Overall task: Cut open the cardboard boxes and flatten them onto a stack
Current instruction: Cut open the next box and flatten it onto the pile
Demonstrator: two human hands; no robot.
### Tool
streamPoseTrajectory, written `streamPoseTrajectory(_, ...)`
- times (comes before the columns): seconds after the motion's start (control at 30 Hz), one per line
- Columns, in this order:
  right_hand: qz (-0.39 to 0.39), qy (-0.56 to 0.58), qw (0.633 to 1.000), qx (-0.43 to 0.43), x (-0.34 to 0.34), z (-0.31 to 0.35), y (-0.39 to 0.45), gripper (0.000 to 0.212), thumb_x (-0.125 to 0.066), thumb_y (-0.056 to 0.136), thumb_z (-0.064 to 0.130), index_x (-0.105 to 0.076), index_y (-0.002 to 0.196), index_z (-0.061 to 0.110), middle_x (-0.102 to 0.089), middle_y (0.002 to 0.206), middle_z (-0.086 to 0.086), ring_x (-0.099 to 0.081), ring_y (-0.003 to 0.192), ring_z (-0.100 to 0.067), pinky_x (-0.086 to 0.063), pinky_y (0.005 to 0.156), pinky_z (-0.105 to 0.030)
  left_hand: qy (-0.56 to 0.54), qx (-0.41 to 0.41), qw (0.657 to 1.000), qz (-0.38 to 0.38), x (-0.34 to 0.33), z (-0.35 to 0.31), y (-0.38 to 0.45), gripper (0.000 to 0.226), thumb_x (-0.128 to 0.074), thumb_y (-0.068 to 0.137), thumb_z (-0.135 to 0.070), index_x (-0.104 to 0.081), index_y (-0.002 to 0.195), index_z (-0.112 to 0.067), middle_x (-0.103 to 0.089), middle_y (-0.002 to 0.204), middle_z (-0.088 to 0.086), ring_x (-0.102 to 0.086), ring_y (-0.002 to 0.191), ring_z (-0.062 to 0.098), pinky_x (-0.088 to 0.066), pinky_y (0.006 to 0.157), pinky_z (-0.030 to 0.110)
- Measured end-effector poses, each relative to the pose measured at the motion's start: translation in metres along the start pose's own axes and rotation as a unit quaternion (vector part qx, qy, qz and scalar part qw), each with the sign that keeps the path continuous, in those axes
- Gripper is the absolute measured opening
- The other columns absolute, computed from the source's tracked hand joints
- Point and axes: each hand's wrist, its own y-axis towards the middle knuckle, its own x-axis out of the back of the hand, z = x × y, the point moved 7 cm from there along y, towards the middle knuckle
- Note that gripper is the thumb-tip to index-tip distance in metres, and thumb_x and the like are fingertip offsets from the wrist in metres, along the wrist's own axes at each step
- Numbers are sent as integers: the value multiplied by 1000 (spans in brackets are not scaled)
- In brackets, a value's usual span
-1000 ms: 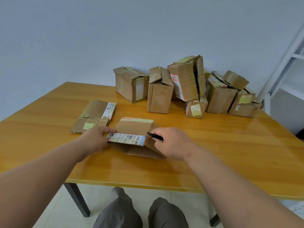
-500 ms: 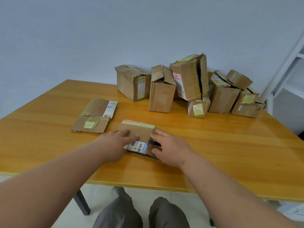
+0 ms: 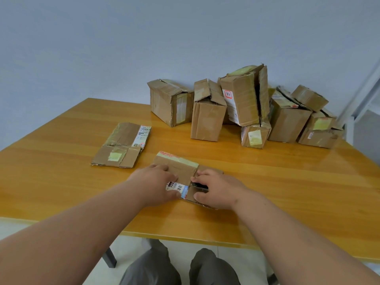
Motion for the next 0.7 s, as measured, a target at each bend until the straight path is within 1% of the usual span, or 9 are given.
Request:
streamPoseTrajectory(0.1, -20, 13, 1000, -5, 9, 2, 2, 55, -60, 86, 49, -48, 138, 38, -46, 137, 11, -50, 120, -18, -47, 92, -36, -6, -8, 1000, 0, 2, -1, -1, 70, -45, 84, -76, -39, 145, -42, -28, 158, -8, -32, 142, 20, -38, 109, 39)
streamPoseTrajectory(0.2, -67, 22, 997, -30, 22, 2, 9, 44, -65, 82, 49, -57, 123, 36, -56, 114, 6, -56, 105, -22, -51, 83, -36, -23, -12, 1000, 4, 5, 1, -2, 67, -48, 86, -73, -42, 144, -41, -27, 159, -9, -34, 140, 19, -38, 106, 37)
streamPoseTrajectory(0.27, -85, 41, 994, -64, 22, -4, 11, 53, -65, 80, 55, -53, 129, 39, -52, 119, 3, -56, 106, -22, -50, 81, -34, -37, -15, 999, 8, 6, 3, -2, 64, -51, 86, -70, -45, 143, -41, -26, 159, -11, -36, 139, 18, -40, 105, 36)
streamPoseTrajectory(0.33, -62, 52, 992, -97, 17, -10, 11, 73, -66, 80, 60, -41, 144, 38, -44, 133, 1, -53, 116, -22, -49, 85, -33, -46, -18, 999, 13, 6, 5, -1, 63, -55, 86, -67, -46, 142, -40, -26, 159, -12, -38, 137, 17, -42, 103, 35)
streamPoseTrajectory(0.37, -53, 52, 991, -107, 16, -11, 12, 76, -67, 79, 61, -40, 146, 36, -43, 135, 1, -53, 116, -21, -49, 86, -33, -49, -20, 999, 12, 6, 5, 0, 63, -57, 85, -66, -46, 142, -40, -26, 158, -13, -39, 136, 17, -42, 102, 34)
streamPoseTrajectory(0.47, -36, 35, 990, -133, 20, -9, 15, 72, -73, 74, 59, -49, 136, 28, -44, 130, -1, -55, 99, -19, -49, 77, -32, -56, -38, 998, 0, 7, 5, 2, 64, -63, 83, -63, -48, 140, -38, -31, 154, -15, -41, 133, 14, -42, 97, 30)
streamPoseTrajectory(0.53, -17, 29, 987, -156, 21, -8, 17, 71, -77, 71, 56, -52, 128, 21, -44, 130, -4, -54, 95, -20, -47, 72, -30, -59, -55, 997, -4, 7, 6, 3, 63, -65, 83, -60, -48, 139, -37, -32, 154, -15, -34, 138, 13, -39, 101, 29)
streamPoseTrajectory(0.6, 9, 35, 984, -173, 21, -7, 16, 74, -80, 70, 56, -52, 126, 17, -45, 128, -5, -54, 97, -21, -46, 72, -30, -66, -68, 995, 6, 5, 8, 3, 63, -65, 85, -57, -44, 142, -39, -23, 159, -15, -17, 148, 13, -29, 113, 34)
streamPoseTrajectory(0.7, 23, 54, 981, -184, 22, -11, 13, 64, -78, 72, 57, -53, 115, 16, -55, 113, -3, -57, 95, -21, -46, 68, -29, -63, -77, 995, 16, 2, 10, 6, 63, -62, 88, -55, -38, 144, -44, -15, 161, -17, -7, 150, 13, -21, 119, 39)
